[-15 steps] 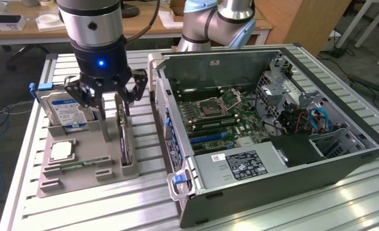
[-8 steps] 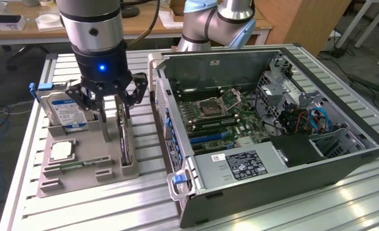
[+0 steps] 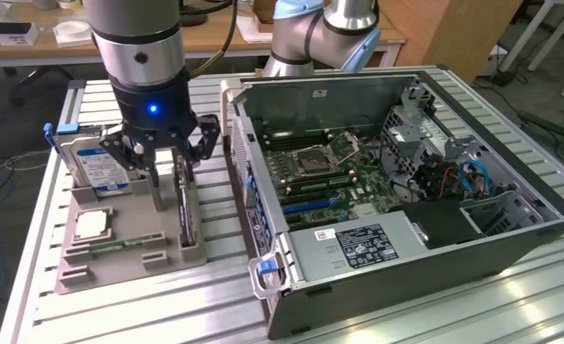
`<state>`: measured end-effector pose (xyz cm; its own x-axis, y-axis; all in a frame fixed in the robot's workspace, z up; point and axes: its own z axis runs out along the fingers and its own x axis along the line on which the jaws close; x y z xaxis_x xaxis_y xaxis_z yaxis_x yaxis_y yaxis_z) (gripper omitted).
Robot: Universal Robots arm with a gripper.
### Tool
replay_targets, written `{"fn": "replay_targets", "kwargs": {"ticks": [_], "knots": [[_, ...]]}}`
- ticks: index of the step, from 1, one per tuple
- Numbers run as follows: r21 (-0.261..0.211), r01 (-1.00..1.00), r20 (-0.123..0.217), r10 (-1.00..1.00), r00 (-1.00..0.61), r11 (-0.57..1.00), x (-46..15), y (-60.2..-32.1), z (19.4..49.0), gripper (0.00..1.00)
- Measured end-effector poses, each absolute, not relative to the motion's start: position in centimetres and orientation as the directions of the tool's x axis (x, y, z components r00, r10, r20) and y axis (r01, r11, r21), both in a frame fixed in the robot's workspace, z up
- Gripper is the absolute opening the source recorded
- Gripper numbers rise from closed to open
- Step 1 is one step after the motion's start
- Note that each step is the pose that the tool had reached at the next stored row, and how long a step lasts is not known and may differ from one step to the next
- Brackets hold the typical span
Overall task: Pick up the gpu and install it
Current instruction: 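Pick up the gpu and move the gpu toward the slot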
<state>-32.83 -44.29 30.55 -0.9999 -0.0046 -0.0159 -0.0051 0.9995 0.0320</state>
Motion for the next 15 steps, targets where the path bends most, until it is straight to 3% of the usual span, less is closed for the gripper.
{"fn": "replay_targets", "kwargs": {"ticks": [15], "knots": [[0.032,-0.005,-0.016,-0.005,-1.000,0.999,-32.9,-44.5,29.2,0.53]]}}
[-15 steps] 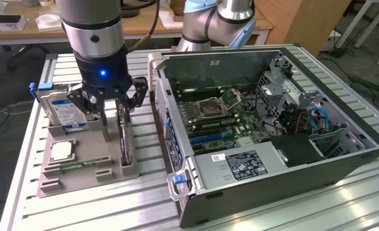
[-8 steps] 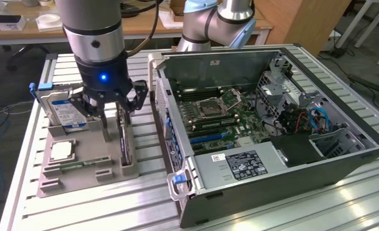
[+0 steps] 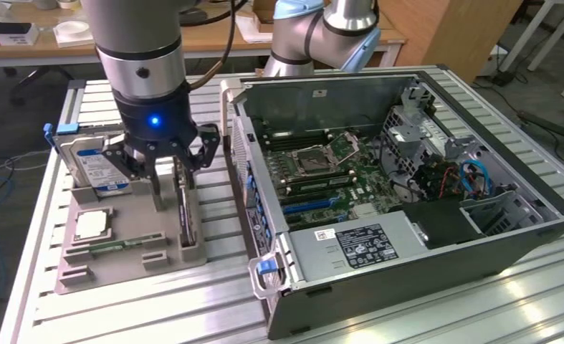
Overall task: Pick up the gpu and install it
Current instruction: 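Pick up the gpu and move the gpu toward the slot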
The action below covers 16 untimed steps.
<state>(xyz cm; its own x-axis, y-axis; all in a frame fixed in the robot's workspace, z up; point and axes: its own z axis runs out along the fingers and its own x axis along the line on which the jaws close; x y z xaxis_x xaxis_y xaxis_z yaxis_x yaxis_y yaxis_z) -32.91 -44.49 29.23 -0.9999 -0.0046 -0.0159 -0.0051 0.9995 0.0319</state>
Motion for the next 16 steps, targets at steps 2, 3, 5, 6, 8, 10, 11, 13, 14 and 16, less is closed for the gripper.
{"fn": "replay_targets", "kwargs": {"ticks": [2,3,5,6,8,10,11,13,14,16], "knots": [[0.032,-0.005,-0.016,-0.005,-1.000,0.999,-32.9,-44.5,29.0,0.53],[0.032,-0.005,-0.016,-0.005,-1.000,0.999,-32.9,-44.5,28.9,0.53],[0.032,-0.005,-0.016,-0.005,-1.000,0.999,-32.9,-44.5,28.8,0.53],[0.032,-0.005,-0.016,-0.005,-1.000,0.999,-32.9,-44.5,28.7,0.53],[0.032,-0.005,-0.016,-0.005,-1.000,0.999,-32.9,-44.6,28.5,0.53],[0.032,-0.005,-0.016,-0.005,-1.000,0.999,-32.9,-44.6,28.3,0.53],[0.032,-0.005,-0.016,-0.005,-1.000,0.999,-32.9,-44.6,28.2,0.53],[0.032,-0.005,-0.016,-0.005,-1.000,0.999,-33.0,-44.6,28.0,0.53],[0.032,-0.005,-0.016,-0.005,-1.000,0.999,-33.0,-44.6,27.9,0.53],[0.032,-0.005,-0.016,-0.005,-1.000,0.999,-33.0,-44.7,27.7,0.53]]}}
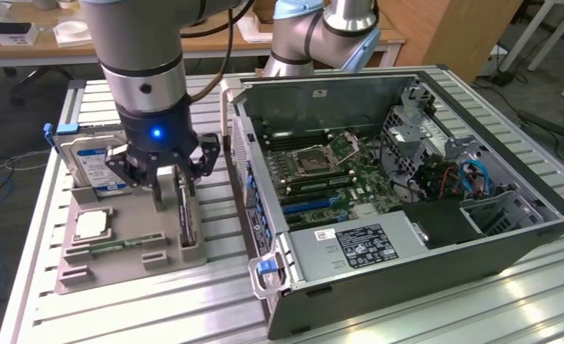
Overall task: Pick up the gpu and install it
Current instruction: 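Pick up the gpu and move the gpu toward the slot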
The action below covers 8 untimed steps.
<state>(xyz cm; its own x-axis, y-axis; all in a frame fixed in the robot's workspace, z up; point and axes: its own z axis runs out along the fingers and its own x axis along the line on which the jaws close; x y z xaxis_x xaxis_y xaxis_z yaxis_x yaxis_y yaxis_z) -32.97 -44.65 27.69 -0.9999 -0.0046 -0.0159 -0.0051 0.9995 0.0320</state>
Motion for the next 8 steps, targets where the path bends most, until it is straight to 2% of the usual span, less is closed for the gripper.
{"fn": "replay_targets", "kwargs": {"ticks": [8], "knots": [[0.032,-0.005,-0.016,-0.005,-1.000,0.999,-32.77,-44.66,27.14,0.53]]}}
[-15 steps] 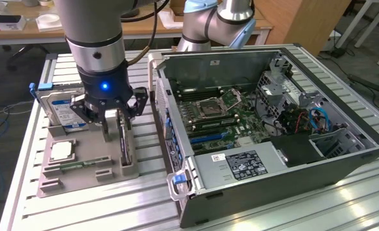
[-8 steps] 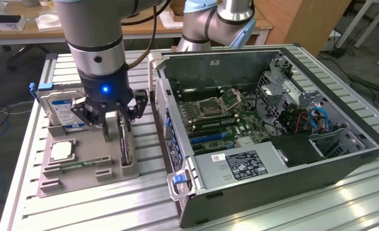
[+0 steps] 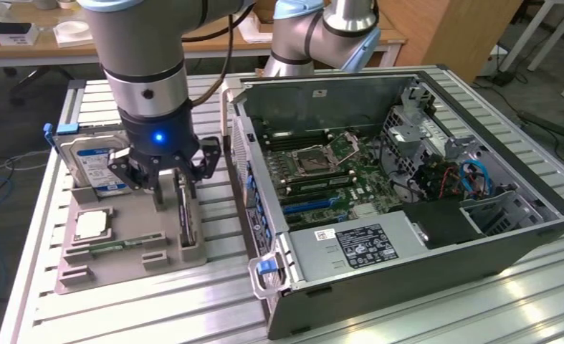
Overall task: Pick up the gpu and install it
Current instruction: 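Pick up the gpu and move the gpu toward the slot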
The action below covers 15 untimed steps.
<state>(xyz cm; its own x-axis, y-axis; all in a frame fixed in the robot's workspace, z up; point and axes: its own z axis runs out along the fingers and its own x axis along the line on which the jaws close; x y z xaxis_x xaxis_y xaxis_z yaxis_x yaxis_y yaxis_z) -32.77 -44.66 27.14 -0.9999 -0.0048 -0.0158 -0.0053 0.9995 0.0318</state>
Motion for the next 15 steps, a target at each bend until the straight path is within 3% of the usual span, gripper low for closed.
{"fn": "replay_targets", "kwargs": {"ticks": [15], "knots": [[0.032,-0.005,-0.016,-0.005,-1.000,0.999,-32.5,-44.7,25.9,0.53]]}}
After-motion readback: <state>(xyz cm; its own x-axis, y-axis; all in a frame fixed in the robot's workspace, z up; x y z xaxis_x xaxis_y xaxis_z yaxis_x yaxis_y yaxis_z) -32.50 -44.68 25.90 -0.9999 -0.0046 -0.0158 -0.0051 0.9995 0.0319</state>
